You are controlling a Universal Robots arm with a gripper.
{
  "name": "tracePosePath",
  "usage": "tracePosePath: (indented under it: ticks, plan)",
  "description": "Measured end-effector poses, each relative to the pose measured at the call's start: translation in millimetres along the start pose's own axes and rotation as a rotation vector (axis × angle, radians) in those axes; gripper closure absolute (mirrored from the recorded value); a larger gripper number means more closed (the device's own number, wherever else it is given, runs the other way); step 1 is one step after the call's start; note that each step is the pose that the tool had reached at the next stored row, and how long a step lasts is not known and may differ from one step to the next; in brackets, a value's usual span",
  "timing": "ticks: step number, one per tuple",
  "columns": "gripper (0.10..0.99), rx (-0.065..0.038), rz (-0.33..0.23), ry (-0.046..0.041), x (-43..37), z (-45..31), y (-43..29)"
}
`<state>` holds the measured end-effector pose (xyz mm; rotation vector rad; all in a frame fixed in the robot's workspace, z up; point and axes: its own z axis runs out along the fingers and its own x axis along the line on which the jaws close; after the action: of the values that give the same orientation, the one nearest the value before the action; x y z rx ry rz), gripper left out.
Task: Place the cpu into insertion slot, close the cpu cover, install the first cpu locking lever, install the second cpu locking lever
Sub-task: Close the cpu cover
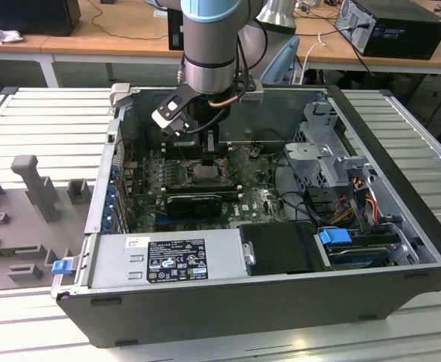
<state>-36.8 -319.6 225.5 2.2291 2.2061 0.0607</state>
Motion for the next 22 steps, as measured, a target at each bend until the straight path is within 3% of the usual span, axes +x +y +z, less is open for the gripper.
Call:
tracePosePath:
  ticks: [22]
  plan:
    - [0.980,0.000,-0.003,0.0000,0.2,-5.1,0.1]
